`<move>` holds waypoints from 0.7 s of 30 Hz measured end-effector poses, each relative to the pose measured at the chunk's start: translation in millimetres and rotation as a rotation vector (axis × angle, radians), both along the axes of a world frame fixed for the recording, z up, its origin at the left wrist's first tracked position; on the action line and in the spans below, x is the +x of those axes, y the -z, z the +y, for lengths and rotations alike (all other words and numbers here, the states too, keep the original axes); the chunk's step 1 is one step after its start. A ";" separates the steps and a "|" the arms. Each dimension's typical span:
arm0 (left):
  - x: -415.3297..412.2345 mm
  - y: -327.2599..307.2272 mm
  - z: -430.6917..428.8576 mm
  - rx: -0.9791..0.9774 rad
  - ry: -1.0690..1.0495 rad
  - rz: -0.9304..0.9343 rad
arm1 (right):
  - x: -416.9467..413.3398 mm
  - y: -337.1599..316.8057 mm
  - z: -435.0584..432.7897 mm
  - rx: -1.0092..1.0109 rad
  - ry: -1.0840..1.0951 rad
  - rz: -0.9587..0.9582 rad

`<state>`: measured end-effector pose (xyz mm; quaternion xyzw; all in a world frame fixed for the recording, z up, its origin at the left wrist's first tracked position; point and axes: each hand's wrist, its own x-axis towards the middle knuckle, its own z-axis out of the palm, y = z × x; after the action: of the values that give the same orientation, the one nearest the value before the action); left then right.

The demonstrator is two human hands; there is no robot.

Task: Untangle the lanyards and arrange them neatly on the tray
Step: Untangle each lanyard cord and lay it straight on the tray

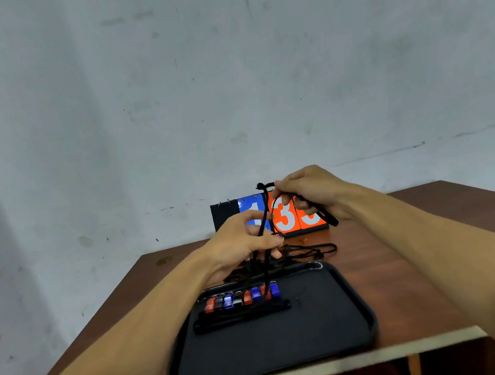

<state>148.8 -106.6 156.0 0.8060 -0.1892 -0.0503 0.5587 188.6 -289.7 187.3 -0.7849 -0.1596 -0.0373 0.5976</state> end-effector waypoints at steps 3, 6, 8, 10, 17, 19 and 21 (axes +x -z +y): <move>-10.2 -1.4 2.6 0.030 -0.007 -0.124 | -5.7 2.6 -1.7 -0.014 0.052 0.059; -24.9 -4.3 2.8 0.076 -0.012 -0.267 | -13.1 6.3 -3.2 -0.059 0.108 0.125; -34.2 -7.1 2.4 0.085 -0.024 -0.325 | -18.4 9.4 -4.5 -0.120 0.139 0.160; -41.6 -9.2 2.1 0.073 -0.018 -0.322 | -22.5 13.9 -6.2 -0.178 0.156 0.174; -40.1 -20.6 1.1 0.212 -0.186 -0.477 | -28.6 29.0 -14.0 -0.373 0.137 0.183; -37.5 -25.1 -2.4 0.168 -0.215 -0.472 | -26.4 34.8 -15.4 -0.463 0.125 0.138; -32.5 -29.2 -6.2 0.142 -0.250 -0.471 | -21.5 37.8 -14.1 -0.542 0.154 -0.002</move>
<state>116.3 -112.8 185.2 0.8497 -0.2090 0.1946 0.4433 167.1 -303.8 149.5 -0.9257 -0.1042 -0.0394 0.3614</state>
